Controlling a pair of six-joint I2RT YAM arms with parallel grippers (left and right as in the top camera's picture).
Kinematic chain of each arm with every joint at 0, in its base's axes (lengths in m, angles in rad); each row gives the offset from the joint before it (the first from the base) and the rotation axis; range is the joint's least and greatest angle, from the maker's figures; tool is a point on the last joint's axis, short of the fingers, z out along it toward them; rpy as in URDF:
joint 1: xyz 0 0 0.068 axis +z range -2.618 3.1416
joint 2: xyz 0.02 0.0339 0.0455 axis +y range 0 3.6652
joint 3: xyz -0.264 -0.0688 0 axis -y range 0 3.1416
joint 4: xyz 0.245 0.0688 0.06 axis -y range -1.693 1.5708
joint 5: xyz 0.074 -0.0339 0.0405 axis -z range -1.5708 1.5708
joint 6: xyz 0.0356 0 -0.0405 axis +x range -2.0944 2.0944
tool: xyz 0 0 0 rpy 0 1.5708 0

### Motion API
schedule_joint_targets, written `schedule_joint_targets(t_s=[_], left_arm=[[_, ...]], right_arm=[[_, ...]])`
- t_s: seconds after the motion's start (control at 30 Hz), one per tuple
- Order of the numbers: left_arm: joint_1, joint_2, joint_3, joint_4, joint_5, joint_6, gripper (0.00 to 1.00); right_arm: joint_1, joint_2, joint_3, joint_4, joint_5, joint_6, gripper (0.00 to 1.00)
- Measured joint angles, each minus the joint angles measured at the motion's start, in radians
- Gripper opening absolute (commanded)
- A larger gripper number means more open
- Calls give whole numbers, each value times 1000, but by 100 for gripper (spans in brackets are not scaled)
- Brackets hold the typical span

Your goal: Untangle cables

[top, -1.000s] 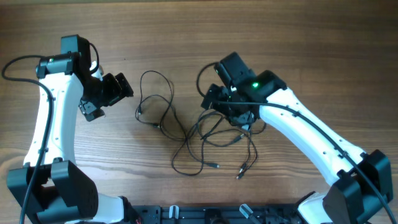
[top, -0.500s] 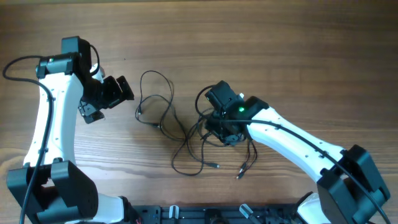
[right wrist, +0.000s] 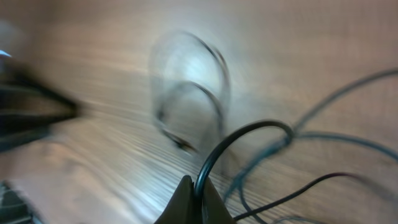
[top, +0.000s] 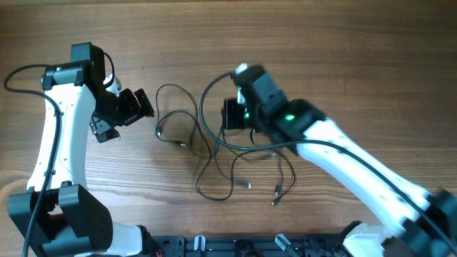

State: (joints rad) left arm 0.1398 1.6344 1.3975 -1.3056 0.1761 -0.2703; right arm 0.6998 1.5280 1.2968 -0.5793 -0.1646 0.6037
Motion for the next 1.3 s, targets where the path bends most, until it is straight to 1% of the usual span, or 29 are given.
schedule_joint_targets(t_s=[0.07,0.13,0.17,0.23,0.37,0.43,0.47,0.5,0.53,0.67,0.73,0.77,0.8,0.87,0.93,1.0,1.07,1.13,1.17,1.23,1.3], left_arm=[[0,0,0,-5,0,6,100],[0,0,0,-19,0,8,97],[0,0,0,-31,5,20,95],[0,0,0,-53,55,71,95],[-7,0,0,-114,288,280,93],[-29,0,0,-148,396,389,93],[-32,0,0,-153,409,432,92],[-63,0,0,-179,482,482,92],[-84,0,0,-196,517,524,92],[-161,0,0,-195,620,619,94],[-179,0,0,-174,661,639,98],[-180,0,0,-160,680,646,98],[-181,0,0,-145,693,651,95],[-181,0,0,-102,710,655,94],[-181,0,0,-42,717,674,100],[-181,0,0,13,720,692,100],[-181,0,-2,89,725,693,94],[-181,0,-2,157,729,663,91],[-181,0,-2,198,731,629,91],[-182,0,-2,253,731,566,98],[-189,0,-2,295,732,476,100]], right_arm=[[0,-68,89,-9,-4,-27,4],[0,-172,194,-10,-7,-55,4],[0,-203,220,-9,-8,-70,5],[0,-264,259,-3,-11,-103,4],[0,-328,274,-31,-11,-166,4],[0,-323,275,-80,-11,-188,4],[0,-320,275,-92,-11,-195,4],[0,-312,275,-108,-11,-204,4],[0,-305,275,-116,-10,-209,5],[0,-292,275,-135,-10,-217,4],[0,-292,275,-138,-10,-217,5],[0,-292,275,-139,-11,-217,4],[0,-292,275,-140,-11,-222,4],[0,-292,275,-155,-12,-237,4],[0,-292,275,-190,-15,-251,4],[0,-292,275,-219,-19,-266,4],[0,-290,275,-251,-26,-284,4],[0,-290,275,-259,-37,-292,4],[0,-290,275,-259,-44,-295,5],[0,-290,275,-259,-60,-296,4],[0,-290,275,-260,-72,-296,4]])
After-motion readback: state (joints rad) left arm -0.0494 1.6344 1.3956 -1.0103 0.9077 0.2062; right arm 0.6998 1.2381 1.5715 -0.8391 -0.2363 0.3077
